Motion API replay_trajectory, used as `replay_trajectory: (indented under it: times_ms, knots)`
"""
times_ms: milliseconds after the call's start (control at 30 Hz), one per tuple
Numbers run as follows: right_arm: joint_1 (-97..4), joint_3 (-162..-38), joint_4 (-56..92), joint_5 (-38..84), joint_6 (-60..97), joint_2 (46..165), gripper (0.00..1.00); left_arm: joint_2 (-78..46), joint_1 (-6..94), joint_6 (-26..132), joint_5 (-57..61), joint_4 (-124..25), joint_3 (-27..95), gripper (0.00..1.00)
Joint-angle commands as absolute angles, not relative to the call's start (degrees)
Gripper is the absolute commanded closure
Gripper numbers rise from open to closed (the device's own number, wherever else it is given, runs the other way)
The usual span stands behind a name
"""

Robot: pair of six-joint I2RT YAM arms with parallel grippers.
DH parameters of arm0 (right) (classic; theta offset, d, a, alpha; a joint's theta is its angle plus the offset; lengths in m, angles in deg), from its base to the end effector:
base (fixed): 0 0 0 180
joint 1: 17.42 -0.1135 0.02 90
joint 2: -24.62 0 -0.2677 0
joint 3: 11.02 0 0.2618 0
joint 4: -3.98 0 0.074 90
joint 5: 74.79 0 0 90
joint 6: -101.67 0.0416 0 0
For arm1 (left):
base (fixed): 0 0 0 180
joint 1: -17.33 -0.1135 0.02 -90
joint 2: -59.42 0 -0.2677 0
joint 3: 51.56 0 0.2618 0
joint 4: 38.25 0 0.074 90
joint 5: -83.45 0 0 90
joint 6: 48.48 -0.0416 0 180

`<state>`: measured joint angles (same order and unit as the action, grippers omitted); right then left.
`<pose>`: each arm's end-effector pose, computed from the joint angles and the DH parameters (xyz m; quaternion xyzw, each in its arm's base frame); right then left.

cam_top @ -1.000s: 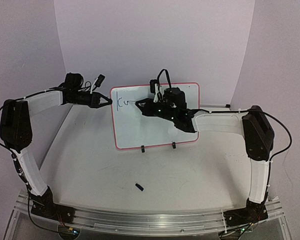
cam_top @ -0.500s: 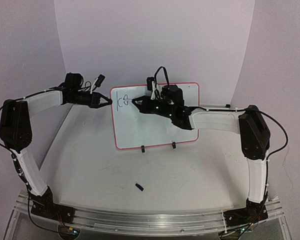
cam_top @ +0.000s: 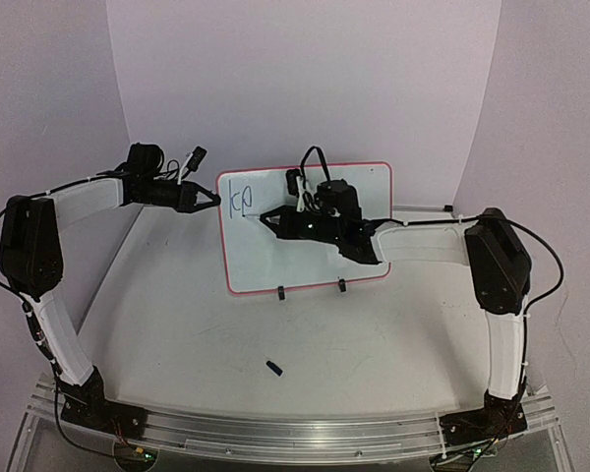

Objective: Write a sentence on the whiteboard
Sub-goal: Write a sentence on the whiteboard stand.

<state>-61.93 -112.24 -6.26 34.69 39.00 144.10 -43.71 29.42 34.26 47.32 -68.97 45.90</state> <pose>0.3557 0.3692 0.2487 -0.2208 0.7190 0.4827 0.4486 0.4043 -0.1210 0.2899 0.3351 0.7501 -0.4209 0.3846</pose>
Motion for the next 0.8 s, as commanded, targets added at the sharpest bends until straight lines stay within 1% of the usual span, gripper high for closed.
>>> replay_trajectory:
  times_ms: [0, 167, 433, 767]
  knots:
    - [-61.45, -110.55, -5.71, 31.40, 39.11, 142.23, 1.00, -41.66, 30.38, 33.65, 48.66, -71.54, 45.71, 1.00]
    - [-61.45, -109.03, -6.65, 29.65, 38.11, 138.75, 1.00, -41.53, 30.51, 33.55, 48.57, -71.62, 45.64, 1.00]
    - [-61.45, -107.37, -9.02, 31.66, 37.72, 133.30, 1.00, -41.39, 30.58, 33.53, 48.54, -71.71, 45.68, 1.00]
    - [-61.45, -109.70, -8.71, 31.08, 38.21, 136.28, 1.00, -41.56, 30.74, 33.42, 48.40, -71.80, 45.62, 1.00]
